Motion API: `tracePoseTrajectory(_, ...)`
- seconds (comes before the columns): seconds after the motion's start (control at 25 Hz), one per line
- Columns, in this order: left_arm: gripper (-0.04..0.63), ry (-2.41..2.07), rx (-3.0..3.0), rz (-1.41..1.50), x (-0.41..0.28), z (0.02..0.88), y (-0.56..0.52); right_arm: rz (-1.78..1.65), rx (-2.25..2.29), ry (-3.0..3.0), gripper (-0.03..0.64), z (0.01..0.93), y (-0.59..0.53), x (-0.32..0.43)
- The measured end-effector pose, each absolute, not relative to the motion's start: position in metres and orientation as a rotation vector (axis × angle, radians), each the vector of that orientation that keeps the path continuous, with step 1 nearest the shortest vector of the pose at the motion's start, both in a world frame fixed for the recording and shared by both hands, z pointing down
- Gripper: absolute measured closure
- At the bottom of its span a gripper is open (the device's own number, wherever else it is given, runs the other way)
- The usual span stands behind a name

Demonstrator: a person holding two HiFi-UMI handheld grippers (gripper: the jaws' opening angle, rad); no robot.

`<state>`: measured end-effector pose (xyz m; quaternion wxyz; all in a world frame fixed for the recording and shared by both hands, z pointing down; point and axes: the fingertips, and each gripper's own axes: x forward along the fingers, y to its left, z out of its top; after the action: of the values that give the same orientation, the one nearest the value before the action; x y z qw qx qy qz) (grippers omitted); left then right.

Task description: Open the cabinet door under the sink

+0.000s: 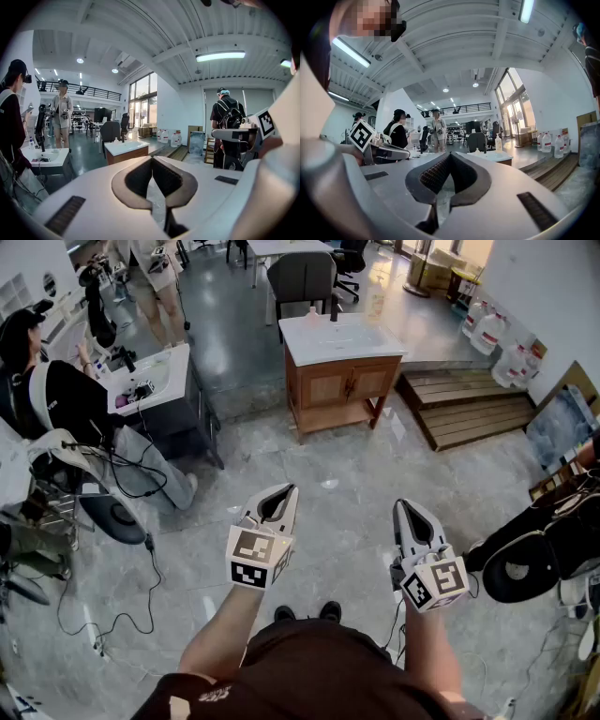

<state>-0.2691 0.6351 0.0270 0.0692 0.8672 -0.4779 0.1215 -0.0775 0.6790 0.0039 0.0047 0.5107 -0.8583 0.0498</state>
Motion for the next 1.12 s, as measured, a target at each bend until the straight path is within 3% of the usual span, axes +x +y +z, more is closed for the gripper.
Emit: tracePoseTrajectory(1.12, 0.577, -1.388, 2.636, 0.373, -0.155, 0.038, 0.606, 0.254, 1.570, -2.739, 0.603, 0.014, 0.658, 0.022)
